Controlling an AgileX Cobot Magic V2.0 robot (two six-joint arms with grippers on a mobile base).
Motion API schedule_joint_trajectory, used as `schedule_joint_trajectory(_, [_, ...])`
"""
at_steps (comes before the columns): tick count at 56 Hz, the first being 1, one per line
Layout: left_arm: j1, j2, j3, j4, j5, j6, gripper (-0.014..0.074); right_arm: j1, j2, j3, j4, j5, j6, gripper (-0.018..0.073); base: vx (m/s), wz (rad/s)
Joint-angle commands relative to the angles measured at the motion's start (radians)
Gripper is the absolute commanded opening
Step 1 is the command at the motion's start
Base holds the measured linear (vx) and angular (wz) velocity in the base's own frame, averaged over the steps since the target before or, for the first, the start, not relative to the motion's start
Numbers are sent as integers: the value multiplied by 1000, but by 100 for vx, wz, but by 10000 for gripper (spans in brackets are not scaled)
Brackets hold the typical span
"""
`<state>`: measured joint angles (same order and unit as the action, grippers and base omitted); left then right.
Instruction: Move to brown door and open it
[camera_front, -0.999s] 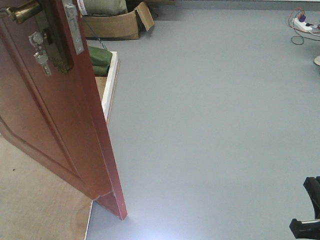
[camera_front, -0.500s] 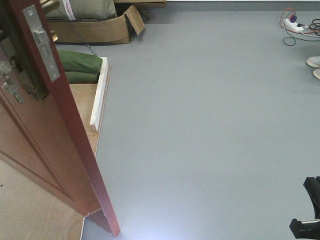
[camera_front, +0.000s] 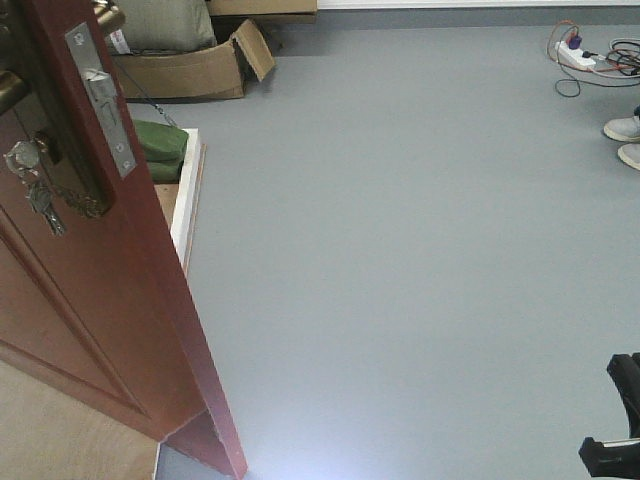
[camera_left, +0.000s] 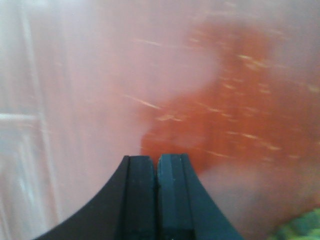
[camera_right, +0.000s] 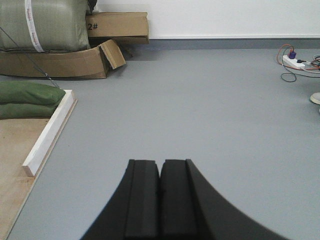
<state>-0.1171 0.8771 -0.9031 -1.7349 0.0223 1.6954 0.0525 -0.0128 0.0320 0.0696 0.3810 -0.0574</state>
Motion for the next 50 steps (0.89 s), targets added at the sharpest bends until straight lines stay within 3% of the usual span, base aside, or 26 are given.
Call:
schedule_joint_trajectory(1, [-3,-5,-29,-4,23,-6,-6,1,-6,3,-3,-80,-8,0,14,-1])
schedule_joint_trajectory(50, [-3,-5,-29,-4,23,-6,-6,1,-6,3,-3,-76,-8,0,18,5])
